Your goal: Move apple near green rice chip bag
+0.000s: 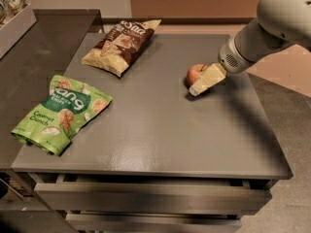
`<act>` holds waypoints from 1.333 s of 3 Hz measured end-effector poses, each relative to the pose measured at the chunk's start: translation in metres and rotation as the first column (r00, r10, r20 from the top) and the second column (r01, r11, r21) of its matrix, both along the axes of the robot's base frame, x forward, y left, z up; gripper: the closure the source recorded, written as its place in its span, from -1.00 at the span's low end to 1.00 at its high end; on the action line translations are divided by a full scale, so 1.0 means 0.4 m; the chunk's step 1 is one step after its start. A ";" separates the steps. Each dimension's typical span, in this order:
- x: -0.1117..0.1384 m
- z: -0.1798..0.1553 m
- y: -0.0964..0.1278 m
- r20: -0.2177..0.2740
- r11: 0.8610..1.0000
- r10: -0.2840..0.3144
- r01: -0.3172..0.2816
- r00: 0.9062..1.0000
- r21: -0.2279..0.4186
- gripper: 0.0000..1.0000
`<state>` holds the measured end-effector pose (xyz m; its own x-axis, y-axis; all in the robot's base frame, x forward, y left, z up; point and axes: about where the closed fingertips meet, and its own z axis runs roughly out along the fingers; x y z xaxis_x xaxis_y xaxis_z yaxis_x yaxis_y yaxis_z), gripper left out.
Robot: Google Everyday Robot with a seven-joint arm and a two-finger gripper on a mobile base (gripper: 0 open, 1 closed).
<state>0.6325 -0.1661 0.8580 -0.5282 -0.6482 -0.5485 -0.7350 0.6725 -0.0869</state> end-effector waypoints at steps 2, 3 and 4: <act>0.019 -0.001 0.015 -0.005 1.000 -0.007 0.007 1.000 0.026 -1.00; 0.013 -0.007 0.020 -0.024 0.999 0.003 -0.002 1.000 0.046 -0.61; 0.008 -0.013 0.022 -0.033 0.998 0.012 -0.010 0.999 0.058 -0.15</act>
Offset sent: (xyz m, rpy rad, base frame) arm 0.0024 0.0064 -0.0024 0.0697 0.0407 0.0079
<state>0.6358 -0.1575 0.8529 -0.5395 -0.6219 -0.5677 -0.7445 0.6673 -0.0235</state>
